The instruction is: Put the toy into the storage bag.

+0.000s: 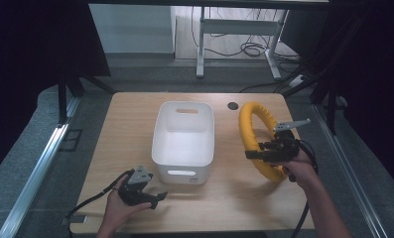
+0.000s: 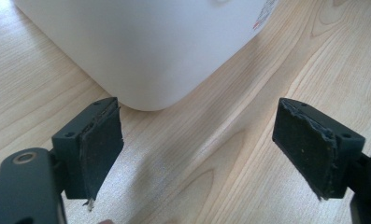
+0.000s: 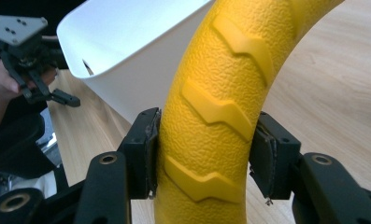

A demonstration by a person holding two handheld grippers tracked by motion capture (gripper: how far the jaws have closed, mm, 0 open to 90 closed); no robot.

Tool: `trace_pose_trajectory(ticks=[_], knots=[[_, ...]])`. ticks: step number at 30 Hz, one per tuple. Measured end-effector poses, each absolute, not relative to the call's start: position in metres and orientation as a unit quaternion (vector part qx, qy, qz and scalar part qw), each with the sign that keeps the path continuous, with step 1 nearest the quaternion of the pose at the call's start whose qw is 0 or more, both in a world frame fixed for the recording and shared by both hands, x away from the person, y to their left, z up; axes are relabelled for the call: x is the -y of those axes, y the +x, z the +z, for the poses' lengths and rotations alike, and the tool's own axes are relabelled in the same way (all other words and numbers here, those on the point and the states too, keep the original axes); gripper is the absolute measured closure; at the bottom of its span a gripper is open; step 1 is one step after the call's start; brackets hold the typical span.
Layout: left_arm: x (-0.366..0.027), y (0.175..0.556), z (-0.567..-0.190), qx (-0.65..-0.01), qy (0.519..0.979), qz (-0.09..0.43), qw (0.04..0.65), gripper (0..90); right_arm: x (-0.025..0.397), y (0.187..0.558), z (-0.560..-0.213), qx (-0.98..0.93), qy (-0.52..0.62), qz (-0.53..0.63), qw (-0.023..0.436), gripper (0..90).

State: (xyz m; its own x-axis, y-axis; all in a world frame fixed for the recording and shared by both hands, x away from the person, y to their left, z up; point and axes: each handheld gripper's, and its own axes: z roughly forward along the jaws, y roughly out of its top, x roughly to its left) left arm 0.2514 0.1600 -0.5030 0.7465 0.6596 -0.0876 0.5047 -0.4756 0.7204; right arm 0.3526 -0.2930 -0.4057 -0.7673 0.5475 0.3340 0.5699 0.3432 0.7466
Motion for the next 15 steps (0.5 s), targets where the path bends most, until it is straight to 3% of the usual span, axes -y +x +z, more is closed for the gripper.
trace_pose_trajectory(ticks=[15], knots=[[-0.160, 0.251, -0.502, -0.341, 0.852, 0.103, 0.384, 16.3, 0.310, 0.350, -0.397, 0.801, -0.349, -0.487, 0.003, 48.9]])
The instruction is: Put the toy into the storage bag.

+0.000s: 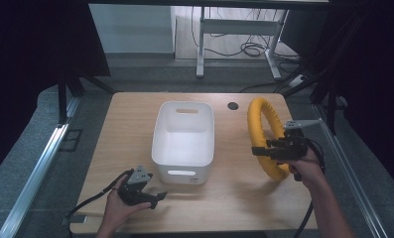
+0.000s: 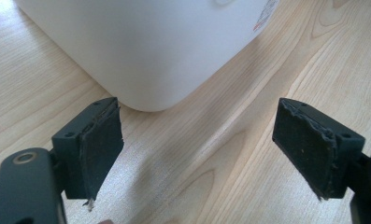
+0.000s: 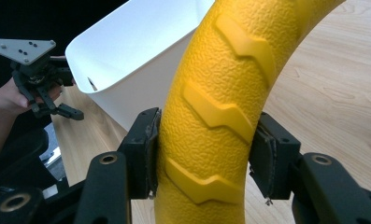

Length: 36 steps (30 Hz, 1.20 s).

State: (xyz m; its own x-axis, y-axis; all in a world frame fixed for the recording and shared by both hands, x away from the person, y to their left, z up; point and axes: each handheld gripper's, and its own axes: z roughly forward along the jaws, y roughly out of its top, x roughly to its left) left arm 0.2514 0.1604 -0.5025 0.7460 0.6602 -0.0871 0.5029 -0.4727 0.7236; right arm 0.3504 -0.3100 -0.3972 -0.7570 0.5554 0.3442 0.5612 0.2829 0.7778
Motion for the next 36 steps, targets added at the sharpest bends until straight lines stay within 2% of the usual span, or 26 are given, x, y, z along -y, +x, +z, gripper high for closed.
trace_pose_trajectory(ticks=[16, 26, 36], knots=[[-0.160, 0.252, -0.503, -0.338, 0.850, 0.094, 0.392, 16.3, 0.326, 0.346, -0.378, 0.770, -0.352, -0.532, -0.017, 49.3], [-0.161, 0.252, -0.502, -0.336, 0.852, 0.096, 0.390, 16.3, 0.310, 0.342, -0.361, 0.759, -0.329, -0.561, -0.031, 49.2], [-0.160, 0.252, -0.503, -0.337, 0.852, 0.094, 0.390, 16.3, 0.300, 0.342, -0.359, 0.727, -0.335, -0.597, -0.046, 49.1]])
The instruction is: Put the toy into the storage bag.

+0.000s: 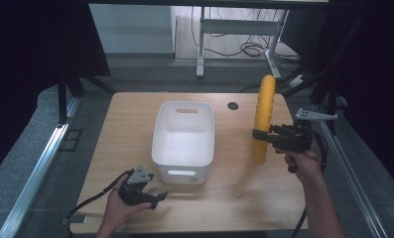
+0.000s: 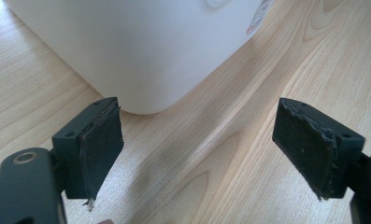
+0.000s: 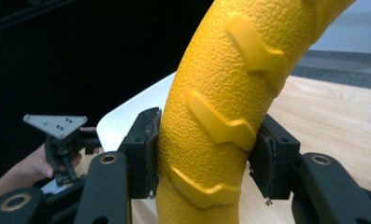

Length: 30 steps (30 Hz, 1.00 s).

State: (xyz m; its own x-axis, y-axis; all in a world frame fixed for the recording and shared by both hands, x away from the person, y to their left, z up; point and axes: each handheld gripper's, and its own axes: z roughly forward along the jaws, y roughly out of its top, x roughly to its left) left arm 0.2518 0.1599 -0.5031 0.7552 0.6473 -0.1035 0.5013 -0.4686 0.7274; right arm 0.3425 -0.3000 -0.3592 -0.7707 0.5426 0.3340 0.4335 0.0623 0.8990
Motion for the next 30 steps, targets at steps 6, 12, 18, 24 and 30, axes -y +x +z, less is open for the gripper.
trace_pose_trajectory(ticks=[6, 12, 18, 24, 30], knots=[[-0.160, 0.252, -0.503, -0.335, 0.853, 0.094, 0.388, 16.3, 0.293, 0.341, -0.357, -0.701, 0.351, 0.617, 0.069, 48.9], [-0.159, 0.252, -0.504, -0.337, 0.852, 0.093, 0.390, 16.3, 0.283, 0.338, -0.357, -0.672, 0.366, 0.636, 0.097, 48.9], [-0.159, 0.252, -0.504, -0.337, 0.852, 0.093, 0.389, 16.3, 0.267, 0.334, -0.357, -0.642, 0.386, 0.648, 0.137, 48.7], [-0.159, 0.252, -0.504, -0.336, 0.852, 0.093, 0.390, 16.3, 0.248, 0.331, -0.354, -0.626, 0.385, 0.659, 0.161, 48.6], [-0.159, 0.252, -0.504, -0.336, 0.853, 0.092, 0.389, 16.3, 0.230, 0.328, -0.349, -0.597, 0.385, 0.677, 0.192, 48.6]])
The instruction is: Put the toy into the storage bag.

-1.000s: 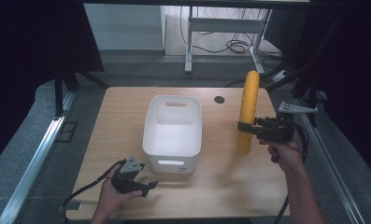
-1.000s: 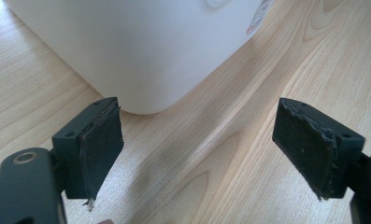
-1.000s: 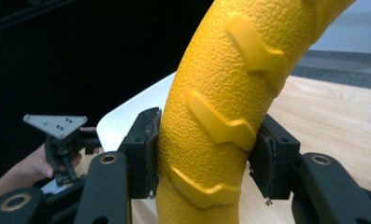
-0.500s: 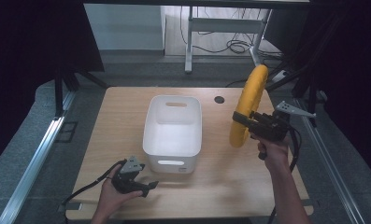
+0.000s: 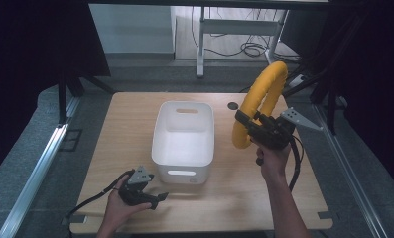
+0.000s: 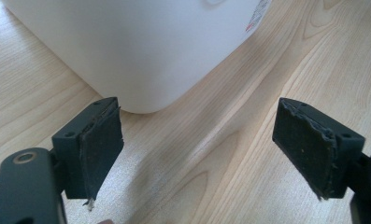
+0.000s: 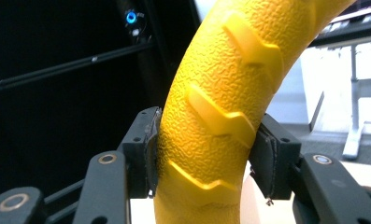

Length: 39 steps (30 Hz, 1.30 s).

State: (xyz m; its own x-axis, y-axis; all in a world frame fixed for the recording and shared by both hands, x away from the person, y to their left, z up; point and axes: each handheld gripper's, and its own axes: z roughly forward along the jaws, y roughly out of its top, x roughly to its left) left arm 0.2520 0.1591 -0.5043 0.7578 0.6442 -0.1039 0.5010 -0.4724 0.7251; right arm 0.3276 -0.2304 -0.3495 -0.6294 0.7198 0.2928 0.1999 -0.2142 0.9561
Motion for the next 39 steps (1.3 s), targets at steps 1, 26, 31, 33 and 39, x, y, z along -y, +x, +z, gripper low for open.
trace_pose_trajectory(ticks=[1, 26, 31, 33, 39], knots=[[-0.159, 0.252, -0.504, -0.336, 0.853, 0.092, 0.389, 16.3, 0.227, 0.327, -0.349, -0.593, 0.384, 0.679, 0.198, 48.5], [-0.159, 0.252, -0.505, -0.333, 0.855, 0.088, 0.387, 16.3, 0.181, 0.319, -0.333, -0.552, 0.366, 0.711, 0.236, 48.2], [-0.159, 0.252, -0.505, -0.333, 0.855, 0.088, 0.388, 16.3, 0.175, 0.318, -0.330, -0.549, 0.362, 0.715, 0.237, 48.2], [-0.159, 0.252, -0.505, -0.333, 0.855, 0.087, 0.388, 16.3, 0.172, 0.317, -0.328, -0.550, 0.359, 0.716, 0.238, 48.1], [-0.159, 0.252, -0.505, -0.333, 0.855, 0.088, 0.388, 16.3, 0.164, 0.317, -0.325, -0.550, 0.355, 0.717, 0.239, 48.1]])
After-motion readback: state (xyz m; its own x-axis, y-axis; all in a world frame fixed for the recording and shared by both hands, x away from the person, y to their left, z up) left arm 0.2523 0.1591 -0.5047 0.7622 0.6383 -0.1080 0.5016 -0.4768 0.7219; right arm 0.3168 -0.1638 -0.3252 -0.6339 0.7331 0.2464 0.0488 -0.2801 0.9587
